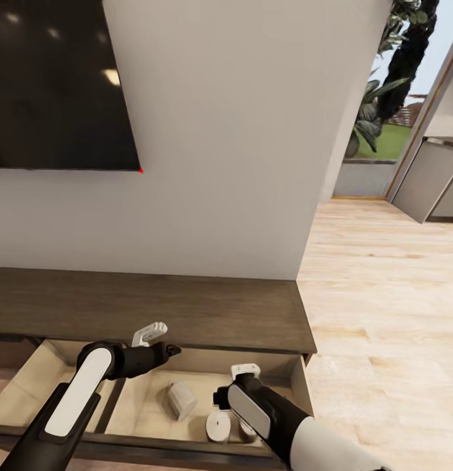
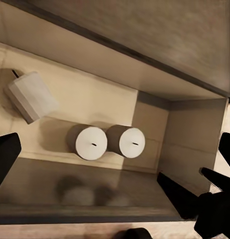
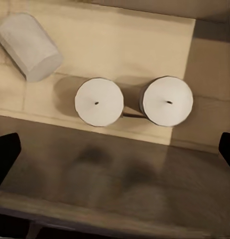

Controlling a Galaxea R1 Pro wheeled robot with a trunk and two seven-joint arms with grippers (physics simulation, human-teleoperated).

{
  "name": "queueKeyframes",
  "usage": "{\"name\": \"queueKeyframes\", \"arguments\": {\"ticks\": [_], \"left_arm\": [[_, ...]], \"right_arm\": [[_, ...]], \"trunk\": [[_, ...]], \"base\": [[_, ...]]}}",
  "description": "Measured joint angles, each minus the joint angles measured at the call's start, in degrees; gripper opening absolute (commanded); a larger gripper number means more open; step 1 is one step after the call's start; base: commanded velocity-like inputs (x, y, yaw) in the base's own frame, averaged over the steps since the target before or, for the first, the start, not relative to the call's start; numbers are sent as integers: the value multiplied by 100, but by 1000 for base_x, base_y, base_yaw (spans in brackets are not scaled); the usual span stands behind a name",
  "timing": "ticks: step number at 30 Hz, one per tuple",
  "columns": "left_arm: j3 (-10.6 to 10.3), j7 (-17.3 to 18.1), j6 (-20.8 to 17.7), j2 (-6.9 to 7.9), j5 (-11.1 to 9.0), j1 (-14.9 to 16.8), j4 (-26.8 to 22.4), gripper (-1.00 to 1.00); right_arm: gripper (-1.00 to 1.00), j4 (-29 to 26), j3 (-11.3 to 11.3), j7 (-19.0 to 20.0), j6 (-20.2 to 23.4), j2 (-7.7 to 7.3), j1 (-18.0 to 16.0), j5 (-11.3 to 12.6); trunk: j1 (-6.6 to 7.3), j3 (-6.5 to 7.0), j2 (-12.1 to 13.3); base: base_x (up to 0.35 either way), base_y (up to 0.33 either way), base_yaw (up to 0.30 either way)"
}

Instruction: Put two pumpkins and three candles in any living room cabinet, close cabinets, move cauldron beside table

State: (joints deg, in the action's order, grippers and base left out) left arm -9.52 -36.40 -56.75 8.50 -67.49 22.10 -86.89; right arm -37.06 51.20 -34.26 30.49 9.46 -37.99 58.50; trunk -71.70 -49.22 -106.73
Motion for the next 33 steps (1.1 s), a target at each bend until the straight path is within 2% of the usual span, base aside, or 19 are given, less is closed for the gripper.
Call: {"name": "queueKeyframes", "arguments": {"ticks": [2,3,5,8,12,33], "left_arm": [[-3,0,0,-1,0,0,1,100],[-5,0,0,-1,0,0,3,100],[-9,0,0,-1,0,0,7,100],[-13,-4,0,-4,0,0,16,100],[-18,-8,4,-9,0,0,21,100],[-67,-25,24,-10,17,0,55,100]], "right_arm": [[100,0,-257,-3,100,-10,0,1],[100,-4,-495,0,282,-19,-1,-8],[100,-15,-764,8,559,-25,-1,-19],[100,-32,-1002,23,757,-27,-1,-21],[100,-58,-1068,42,808,-28,-1,-24],[100,-75,-1073,46,825,-20,-1,-21]], "trunk": [[44,36,80],[66,54,120],[110,90,201],[176,144,321],[264,215,481],[725,592,1324]], "base": [[0,0,0],[0,0,0],[0,0,0],[0,0,0],[0,0,0],[0,0,0]]}}
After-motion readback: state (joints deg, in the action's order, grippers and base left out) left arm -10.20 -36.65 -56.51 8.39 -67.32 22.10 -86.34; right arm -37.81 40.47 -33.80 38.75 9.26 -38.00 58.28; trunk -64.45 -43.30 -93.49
